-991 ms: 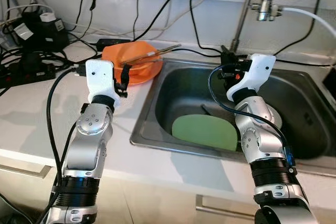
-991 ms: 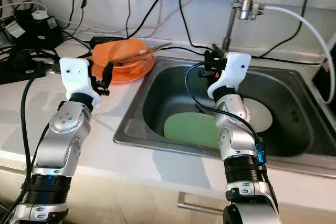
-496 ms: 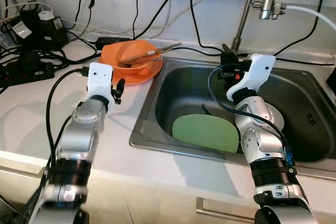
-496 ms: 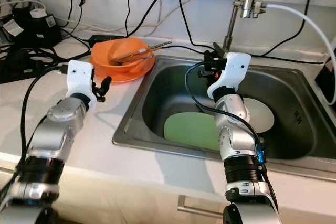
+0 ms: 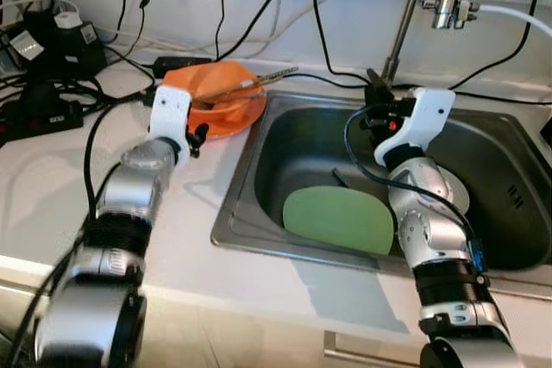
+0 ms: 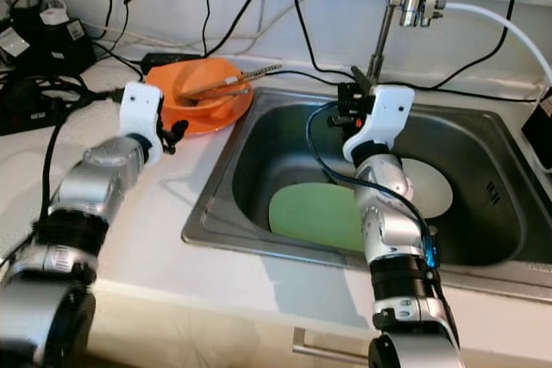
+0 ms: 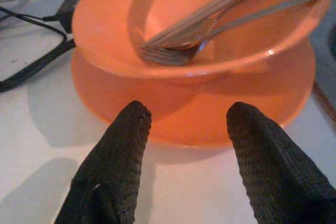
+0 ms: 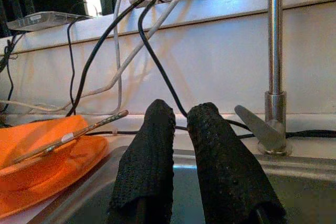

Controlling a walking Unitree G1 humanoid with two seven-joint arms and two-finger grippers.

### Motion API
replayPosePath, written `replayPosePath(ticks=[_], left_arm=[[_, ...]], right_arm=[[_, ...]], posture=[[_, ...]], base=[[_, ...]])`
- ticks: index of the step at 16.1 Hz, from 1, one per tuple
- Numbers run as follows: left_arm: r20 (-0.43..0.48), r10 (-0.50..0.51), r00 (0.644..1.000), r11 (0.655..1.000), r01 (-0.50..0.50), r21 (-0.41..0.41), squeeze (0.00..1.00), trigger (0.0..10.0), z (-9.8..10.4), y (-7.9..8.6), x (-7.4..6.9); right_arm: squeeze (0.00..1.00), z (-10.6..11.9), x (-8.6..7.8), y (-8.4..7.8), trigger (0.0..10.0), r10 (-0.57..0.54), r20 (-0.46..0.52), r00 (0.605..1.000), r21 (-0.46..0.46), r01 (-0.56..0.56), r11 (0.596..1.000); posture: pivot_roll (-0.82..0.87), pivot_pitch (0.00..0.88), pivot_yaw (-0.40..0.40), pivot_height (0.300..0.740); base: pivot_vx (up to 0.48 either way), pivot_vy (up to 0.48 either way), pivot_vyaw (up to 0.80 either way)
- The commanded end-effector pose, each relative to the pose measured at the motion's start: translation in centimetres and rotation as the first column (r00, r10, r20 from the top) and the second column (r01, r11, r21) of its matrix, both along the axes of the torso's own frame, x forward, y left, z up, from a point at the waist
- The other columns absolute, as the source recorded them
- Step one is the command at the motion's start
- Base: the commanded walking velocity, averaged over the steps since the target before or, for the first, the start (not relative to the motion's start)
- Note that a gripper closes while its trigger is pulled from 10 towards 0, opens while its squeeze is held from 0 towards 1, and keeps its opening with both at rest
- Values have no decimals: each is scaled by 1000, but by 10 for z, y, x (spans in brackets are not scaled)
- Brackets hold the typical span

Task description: Kitchen organization

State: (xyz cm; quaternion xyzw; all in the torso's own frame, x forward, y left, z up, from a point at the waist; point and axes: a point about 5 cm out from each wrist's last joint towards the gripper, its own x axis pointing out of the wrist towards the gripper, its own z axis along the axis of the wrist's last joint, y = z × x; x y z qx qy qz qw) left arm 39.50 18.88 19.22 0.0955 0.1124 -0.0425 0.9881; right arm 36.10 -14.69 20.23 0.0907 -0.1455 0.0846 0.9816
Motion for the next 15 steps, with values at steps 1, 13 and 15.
replayPosePath(ticks=[1,13,15], left_arm=[[9,-6,1000,1000,6,7,0,10000,8,1,5],[-40,-7,999,999,6,-32,0,10000,14,1,20],[-42,-2,999,1000,1,-29,0,10000,16,3,20]], right_arm=[[0,1,0,-3,10000,-11,-2,1000,1,11,1000],[0,-4,-11,-3,10000,-13,-13,1000,0,13,1000],[0,-5,-16,-3,10000,-12,-21,1000,3,12,1000]], posture=[[84,31,13,740],[65,105,21,740],[65,130,26,740]], base=[[0,0,0],[0,0,0],[0,0,0]])
